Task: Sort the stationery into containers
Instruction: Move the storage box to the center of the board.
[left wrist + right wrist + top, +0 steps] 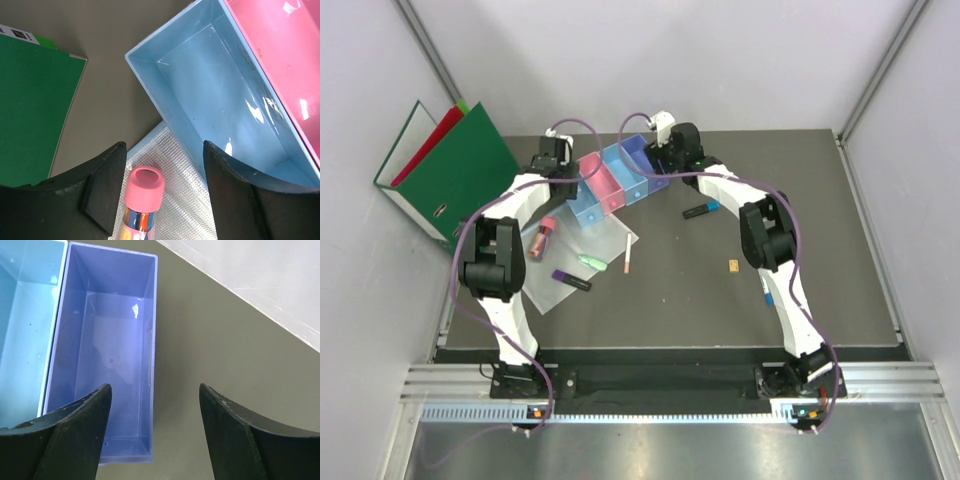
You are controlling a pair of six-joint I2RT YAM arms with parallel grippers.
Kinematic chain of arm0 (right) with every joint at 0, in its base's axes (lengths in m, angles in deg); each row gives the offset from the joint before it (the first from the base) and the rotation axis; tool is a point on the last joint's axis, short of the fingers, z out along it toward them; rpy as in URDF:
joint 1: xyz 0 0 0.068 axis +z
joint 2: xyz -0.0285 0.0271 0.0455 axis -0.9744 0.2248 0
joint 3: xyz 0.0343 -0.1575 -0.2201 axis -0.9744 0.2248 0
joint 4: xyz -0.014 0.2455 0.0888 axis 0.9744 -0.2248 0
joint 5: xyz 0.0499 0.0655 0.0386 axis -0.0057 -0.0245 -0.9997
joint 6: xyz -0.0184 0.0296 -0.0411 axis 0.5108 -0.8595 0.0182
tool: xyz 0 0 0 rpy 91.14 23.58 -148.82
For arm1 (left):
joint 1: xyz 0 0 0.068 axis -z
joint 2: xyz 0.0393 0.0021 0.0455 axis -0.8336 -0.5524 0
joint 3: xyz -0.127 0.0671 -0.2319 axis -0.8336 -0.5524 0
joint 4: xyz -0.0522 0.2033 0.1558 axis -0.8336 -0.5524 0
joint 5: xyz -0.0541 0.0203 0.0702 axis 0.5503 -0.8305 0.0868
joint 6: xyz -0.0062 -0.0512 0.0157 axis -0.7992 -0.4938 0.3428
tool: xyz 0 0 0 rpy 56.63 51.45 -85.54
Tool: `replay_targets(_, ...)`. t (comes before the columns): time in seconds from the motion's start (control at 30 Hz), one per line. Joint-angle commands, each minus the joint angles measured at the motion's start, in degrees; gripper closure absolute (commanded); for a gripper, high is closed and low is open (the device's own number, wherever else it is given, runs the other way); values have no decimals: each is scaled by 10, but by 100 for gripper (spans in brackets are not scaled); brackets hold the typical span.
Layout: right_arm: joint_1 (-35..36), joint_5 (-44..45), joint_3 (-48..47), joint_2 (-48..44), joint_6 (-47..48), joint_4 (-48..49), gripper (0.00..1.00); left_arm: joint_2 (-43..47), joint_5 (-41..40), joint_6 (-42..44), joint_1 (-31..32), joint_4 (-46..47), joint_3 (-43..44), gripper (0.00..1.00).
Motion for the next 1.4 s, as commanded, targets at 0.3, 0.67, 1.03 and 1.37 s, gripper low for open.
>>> replay_targets(0.3,5,-53,-33,7,-16,-29,46,-25,15,-7,0,33,18,39)
replay_targets(0.67,5,-84,-31,6,-28,-55,61,-38,26,-5,0,38,25,45)
replay_targets(1.03,6,-95,6,-17,-25,-62,70,-47,45,-1,1,41,36,66)
replay_targets(1.37,6,-92,14,-33,-34,-71,78,-57,58,7,3,34,51,73)
